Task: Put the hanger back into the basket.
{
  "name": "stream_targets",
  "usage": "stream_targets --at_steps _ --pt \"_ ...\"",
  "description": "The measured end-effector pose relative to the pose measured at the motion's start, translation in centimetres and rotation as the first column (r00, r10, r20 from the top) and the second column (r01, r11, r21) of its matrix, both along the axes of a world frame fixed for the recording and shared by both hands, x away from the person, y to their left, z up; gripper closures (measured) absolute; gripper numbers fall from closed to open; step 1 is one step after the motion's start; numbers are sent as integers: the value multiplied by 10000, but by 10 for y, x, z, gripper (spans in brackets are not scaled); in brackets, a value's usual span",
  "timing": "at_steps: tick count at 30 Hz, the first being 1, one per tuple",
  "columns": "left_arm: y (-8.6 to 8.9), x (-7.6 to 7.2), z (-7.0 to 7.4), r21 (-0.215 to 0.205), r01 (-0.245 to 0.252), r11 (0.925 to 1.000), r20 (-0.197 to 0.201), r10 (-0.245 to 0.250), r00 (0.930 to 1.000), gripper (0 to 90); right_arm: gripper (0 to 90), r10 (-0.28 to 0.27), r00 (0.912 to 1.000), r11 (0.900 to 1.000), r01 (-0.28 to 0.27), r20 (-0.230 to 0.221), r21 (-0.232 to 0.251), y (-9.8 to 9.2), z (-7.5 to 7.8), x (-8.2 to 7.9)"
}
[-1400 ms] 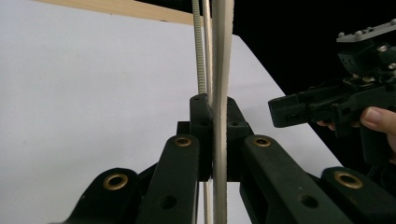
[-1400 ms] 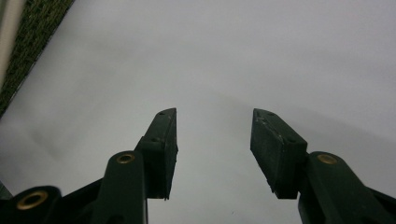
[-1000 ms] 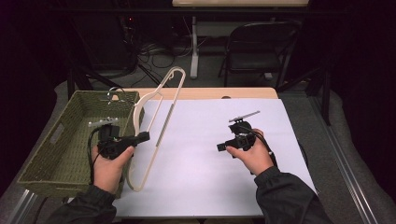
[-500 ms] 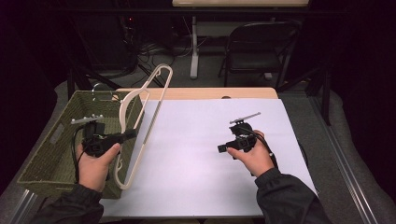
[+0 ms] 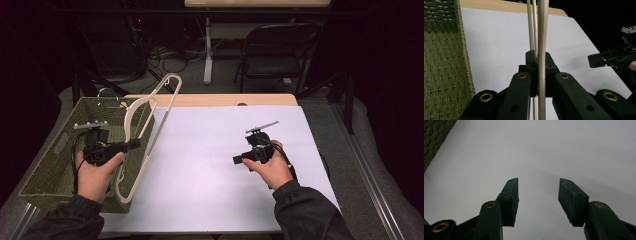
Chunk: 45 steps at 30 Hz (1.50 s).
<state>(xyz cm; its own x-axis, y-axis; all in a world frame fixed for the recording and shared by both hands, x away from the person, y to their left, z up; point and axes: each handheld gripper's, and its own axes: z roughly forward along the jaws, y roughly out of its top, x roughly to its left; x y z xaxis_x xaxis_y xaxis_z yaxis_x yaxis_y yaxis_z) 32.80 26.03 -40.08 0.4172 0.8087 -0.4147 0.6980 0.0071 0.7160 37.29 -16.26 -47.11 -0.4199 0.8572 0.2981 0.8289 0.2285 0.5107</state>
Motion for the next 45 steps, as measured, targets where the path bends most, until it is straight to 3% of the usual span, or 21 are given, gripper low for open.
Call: stream_targets --at_steps 6,14,17,21,27,33,36,38,40,45 --pt "3 -1 9 661 -3 9978 -5 3 10000 872 507 27 10000 10000 -26 16 -22 0 -1 0" --pt "19 -4 26 1480 178 9888 117 -197 9997 873 507 6 10000 10000 -6 5 -29 -1 -2 0" --pt "27 -5 32 1981 295 9797 154 -332 9993 873 505 17 10000 10000 -17 32 -38 -1 -2 0" --pt "40 -3 37 2289 400 9726 145 -445 9989 873 506 18 10000 10000 -18 -27 -34 0 -2 0" --pt "67 5 36 2963 346 9545 234 -434 9988 873 506 -9 10000 10000 9 -7 -74 1 -3 0" --pt "96 15 30 3201 371 9467 233 -470 9986 873 505 -45 10000 9999 44 -46 -99 1 -4 1" --pt "107 19 26 3430 500 9380 169 -594 9981 873 505 -31 10000 10000 31 -75 -91 1 -5 2" --pt "113 22 24 3733 574 9259 210 -703 9973 873 505 18 10000 9999 -19 -88 -151 2 -6 2" --pt "119 26 23 3747 652 9249 117 -751 9971 872 505 15 10000 9999 -16 -98 -147 2 -6 2" --pt "130 33 19 4000 1006 9110 155 -1164 9931 873 505 2 9998 9998 -5 -182 -187 1 -7 3"
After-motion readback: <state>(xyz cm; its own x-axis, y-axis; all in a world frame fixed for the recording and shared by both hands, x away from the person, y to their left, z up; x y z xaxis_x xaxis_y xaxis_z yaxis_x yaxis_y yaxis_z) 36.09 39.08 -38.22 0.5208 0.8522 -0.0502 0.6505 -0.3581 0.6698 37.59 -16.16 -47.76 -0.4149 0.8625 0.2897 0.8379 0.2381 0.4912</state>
